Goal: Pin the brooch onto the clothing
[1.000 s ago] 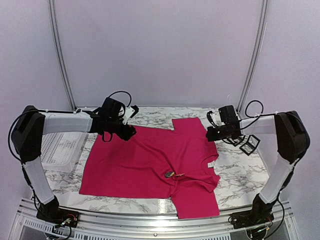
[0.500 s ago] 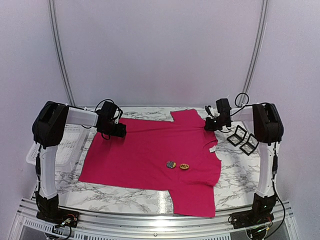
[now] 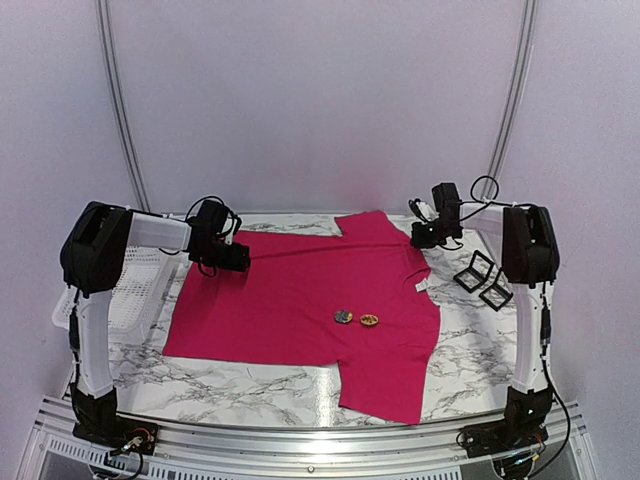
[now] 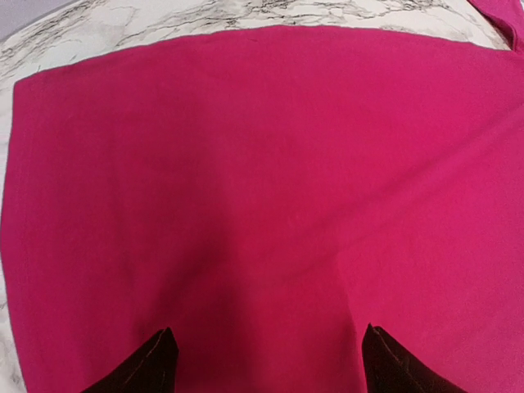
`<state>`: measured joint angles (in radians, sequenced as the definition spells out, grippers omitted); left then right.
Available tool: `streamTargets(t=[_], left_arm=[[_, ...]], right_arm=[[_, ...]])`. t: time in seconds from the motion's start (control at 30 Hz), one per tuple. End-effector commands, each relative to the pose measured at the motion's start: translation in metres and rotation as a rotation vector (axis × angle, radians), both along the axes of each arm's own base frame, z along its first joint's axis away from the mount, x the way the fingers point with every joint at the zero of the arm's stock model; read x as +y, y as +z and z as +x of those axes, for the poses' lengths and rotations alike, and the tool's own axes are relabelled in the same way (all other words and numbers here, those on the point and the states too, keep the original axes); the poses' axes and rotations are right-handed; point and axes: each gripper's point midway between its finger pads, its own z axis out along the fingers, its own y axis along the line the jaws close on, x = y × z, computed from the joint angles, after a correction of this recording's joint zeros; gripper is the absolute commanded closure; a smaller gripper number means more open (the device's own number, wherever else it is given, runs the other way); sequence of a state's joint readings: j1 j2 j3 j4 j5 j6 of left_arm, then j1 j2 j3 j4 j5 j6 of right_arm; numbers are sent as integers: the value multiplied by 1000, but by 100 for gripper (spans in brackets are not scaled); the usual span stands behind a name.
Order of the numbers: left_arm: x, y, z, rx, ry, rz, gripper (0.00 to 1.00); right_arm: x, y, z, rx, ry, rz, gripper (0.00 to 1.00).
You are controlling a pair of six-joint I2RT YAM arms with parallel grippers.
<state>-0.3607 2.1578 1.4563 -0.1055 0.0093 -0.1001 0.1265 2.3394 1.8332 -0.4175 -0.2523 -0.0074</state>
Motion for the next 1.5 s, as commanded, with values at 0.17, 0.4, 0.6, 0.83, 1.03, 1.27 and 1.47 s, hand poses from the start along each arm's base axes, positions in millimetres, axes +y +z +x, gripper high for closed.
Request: streamTargets(t=[0.17, 0.4, 0.6, 0.83, 1.03, 1.27, 1.47], left_arm=[[-2, 46, -104, -20, -1, 14, 20], [14, 16, -191, 107, 69, -58, 20], [37, 3, -222, 120, 161, -95, 19], [55, -14, -245, 167, 222, -75, 19], [72, -14, -263, 164, 258, -58, 19], [68, 36, -247, 7, 212, -99, 20], [79, 98, -204, -253, 203, 19, 15]], right_arm=[[81, 85, -154, -58, 165, -68, 97], [161, 38, -334, 163, 389, 39, 100], [172, 3, -421, 278, 438, 60, 100], [122, -36, -479, 443, 319, 19, 100], [103, -23, -493, 455, 269, 82, 100], [117, 58, -436, 220, 292, 151, 100], [55, 132, -310, -161, 48, 87, 62]])
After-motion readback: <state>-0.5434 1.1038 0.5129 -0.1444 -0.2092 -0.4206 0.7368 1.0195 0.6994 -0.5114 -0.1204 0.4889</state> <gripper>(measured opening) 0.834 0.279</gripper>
